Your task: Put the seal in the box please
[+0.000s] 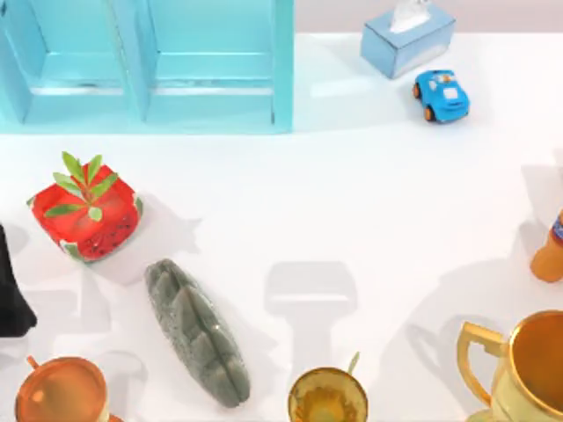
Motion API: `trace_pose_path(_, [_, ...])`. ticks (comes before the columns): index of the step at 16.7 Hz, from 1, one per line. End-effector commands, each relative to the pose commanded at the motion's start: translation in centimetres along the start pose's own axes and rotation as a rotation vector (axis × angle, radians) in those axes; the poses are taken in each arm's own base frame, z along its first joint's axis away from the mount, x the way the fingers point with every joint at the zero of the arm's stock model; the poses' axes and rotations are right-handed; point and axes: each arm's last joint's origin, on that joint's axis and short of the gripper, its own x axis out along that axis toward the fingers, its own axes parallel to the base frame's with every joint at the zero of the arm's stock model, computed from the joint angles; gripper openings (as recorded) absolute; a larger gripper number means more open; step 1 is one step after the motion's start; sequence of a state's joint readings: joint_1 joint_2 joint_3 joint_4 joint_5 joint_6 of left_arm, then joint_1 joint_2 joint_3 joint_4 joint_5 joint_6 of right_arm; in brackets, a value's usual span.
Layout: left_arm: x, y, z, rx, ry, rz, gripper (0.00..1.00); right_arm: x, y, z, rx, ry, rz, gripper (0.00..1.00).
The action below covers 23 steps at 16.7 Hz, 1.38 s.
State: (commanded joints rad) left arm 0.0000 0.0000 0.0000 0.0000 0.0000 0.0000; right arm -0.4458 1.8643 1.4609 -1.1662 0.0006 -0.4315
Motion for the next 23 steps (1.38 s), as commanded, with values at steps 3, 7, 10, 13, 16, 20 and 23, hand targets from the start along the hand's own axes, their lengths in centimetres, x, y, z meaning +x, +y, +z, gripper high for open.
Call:
trace_pose_path(3, [0.0, 0.0, 0.0, 0.0, 0.0, 0.0, 1.0, 0.27, 0.03, -0.04, 0.0, -0.001, 0.0, 0.0])
trace_pose_path(7, [0.0, 0.0, 0.0, 0.0, 0.0, 0.0, 1.0, 0.27, 0.03, -0.04, 0.0, -0.001, 0.0, 0.23])
trace_pose_path(10, [0.0, 0.0, 0.0, 0.0, 0.0, 0.0, 1.0, 0.27, 0.03, -0.04, 0.0, -0.001, 0.0, 0.45])
trace_pose_path(13, [0.0, 0.0, 0.0, 0.0, 0.0, 0.0, 1.0, 0.27, 0.03, -0.04, 0.0, -0.001, 0.0, 0.68])
trace_pose_path(16, [0.0, 0.0, 0.0, 0.0, 0.0, 0.0, 1.0, 0.27, 0.03, -0.04, 0.0, -0.001, 0.0, 0.9])
trace_pose_path(20, [0.0, 0.0, 0.0, 0.0, 0.0, 0.0, 1.0, 0.27, 0.03, -0.04, 0.0, -0.001, 0.0, 1.0])
trace_pose_path(23, [0.0, 0.0, 0.0, 0.0, 0.0, 0.0, 1.0, 0.27, 0.03, -0.04, 0.0, -0.001, 0.0, 1.0])
